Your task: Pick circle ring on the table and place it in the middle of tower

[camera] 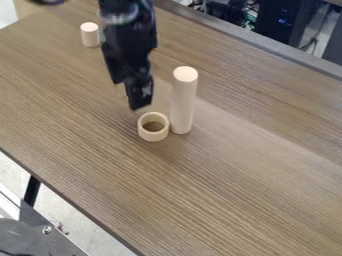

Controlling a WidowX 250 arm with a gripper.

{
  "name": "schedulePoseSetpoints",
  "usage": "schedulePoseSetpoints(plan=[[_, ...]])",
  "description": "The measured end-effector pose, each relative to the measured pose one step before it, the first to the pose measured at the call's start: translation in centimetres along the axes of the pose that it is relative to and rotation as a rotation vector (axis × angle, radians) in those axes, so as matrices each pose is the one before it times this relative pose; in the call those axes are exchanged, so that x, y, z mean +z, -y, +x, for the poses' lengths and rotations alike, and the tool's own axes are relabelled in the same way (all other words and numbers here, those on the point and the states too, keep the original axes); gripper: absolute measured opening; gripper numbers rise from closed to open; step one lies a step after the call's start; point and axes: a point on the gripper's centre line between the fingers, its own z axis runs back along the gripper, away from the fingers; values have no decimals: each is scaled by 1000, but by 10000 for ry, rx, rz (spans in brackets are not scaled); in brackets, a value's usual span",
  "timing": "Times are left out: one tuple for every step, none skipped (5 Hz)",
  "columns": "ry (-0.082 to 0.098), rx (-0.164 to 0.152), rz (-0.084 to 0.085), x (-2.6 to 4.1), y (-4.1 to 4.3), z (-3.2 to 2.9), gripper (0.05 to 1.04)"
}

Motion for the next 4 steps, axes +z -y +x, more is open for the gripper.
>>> schedulePoseSetpoints(plan=[[-15,259,546,-1025,791,-15,998],[56,233,178,-671,275,129,998],[-38,10,-147,-468,305,41,998],[-99,-25,-195,-448,251,19,998]])
